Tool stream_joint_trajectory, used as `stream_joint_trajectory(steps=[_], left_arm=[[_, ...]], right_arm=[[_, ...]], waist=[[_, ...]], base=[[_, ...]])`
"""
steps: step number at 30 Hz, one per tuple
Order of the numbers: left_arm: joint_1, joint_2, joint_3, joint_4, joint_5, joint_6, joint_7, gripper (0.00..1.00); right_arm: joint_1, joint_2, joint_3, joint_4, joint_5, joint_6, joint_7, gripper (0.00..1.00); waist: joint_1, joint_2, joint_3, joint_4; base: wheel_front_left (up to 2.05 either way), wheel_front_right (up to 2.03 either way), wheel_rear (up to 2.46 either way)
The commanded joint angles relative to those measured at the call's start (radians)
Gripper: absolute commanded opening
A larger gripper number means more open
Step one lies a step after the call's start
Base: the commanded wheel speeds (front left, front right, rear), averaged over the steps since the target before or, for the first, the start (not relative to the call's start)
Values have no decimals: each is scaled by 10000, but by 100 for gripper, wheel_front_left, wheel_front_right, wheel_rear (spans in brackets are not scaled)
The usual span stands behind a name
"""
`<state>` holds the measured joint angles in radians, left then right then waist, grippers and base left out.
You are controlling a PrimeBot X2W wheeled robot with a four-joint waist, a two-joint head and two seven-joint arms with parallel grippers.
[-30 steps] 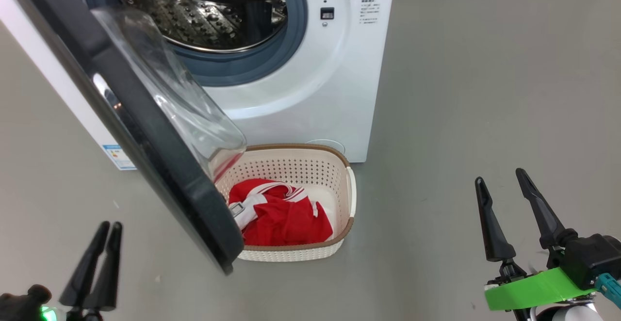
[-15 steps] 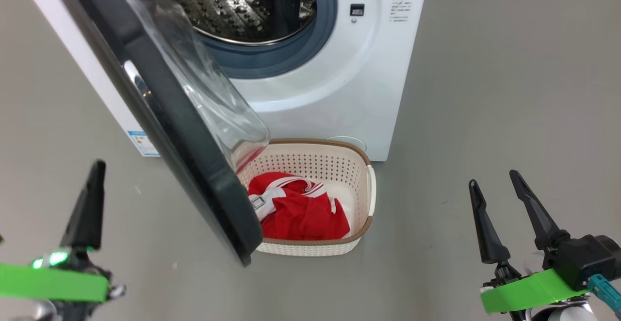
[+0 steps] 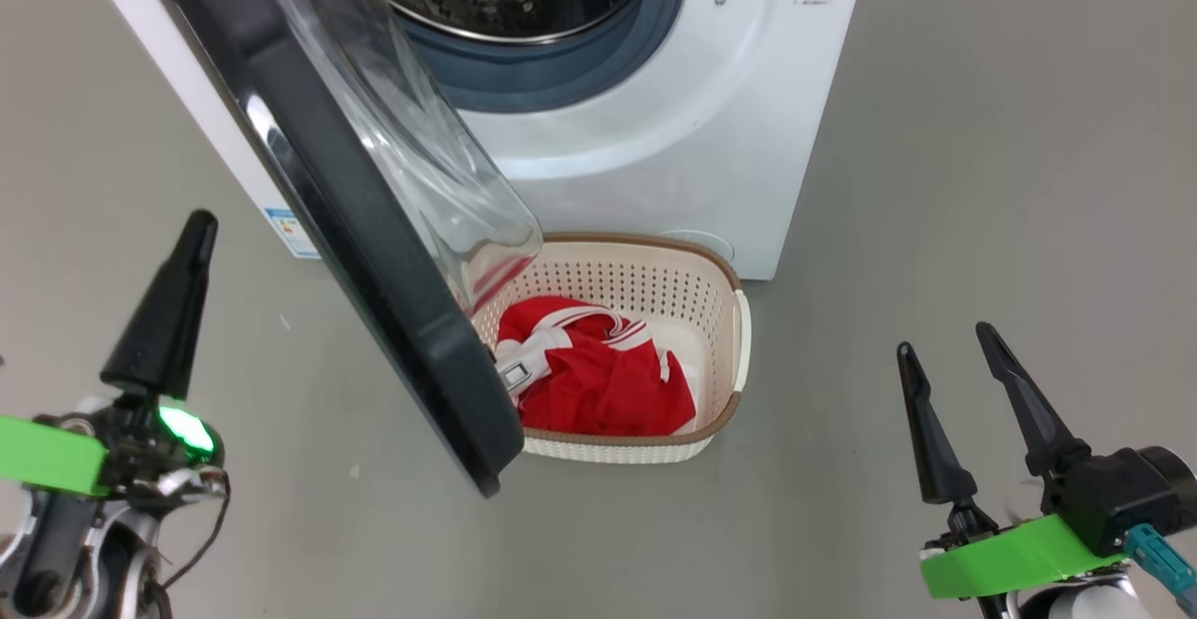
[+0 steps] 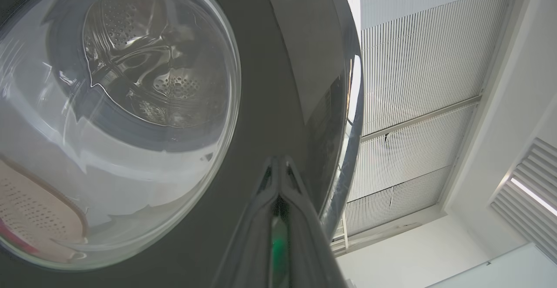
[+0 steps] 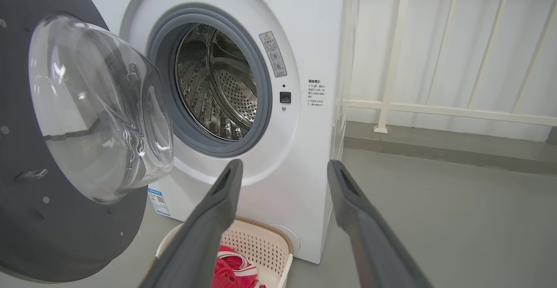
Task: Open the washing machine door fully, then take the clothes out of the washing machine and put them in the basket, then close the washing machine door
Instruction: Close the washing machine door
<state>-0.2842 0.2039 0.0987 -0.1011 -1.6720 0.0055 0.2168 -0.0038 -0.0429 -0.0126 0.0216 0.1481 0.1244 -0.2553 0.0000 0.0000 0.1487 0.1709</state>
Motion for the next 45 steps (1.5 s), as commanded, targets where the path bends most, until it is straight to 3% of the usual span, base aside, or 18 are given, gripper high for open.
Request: stream_joint_trajectory(steps=[1,11,28,45], left_arm=[[-428,306,445,-360,-138,74,111,0],[-682,543,263,-364,54,291,327,0],[-1173,105,-123,-797,-239,143,563,0],[-2171,-445,-298,-340,92,-138,2,0]], right_arm=[[-409,-74,326,-252,-76,63,-65,100],[-811,-74,474,-261,-44,63,-65,100],[-1138,-74,571,-172,165,63,-65,100],[-1310,-74,651,-166,317,63,-65,100]], waist=[[0,0,172,60],[0,0,664,-34],[0,0,1095,-464],[0,0,1469,-1444]], base=[[0,0,0],[0,0,0],[0,0,0],[0,0,0]])
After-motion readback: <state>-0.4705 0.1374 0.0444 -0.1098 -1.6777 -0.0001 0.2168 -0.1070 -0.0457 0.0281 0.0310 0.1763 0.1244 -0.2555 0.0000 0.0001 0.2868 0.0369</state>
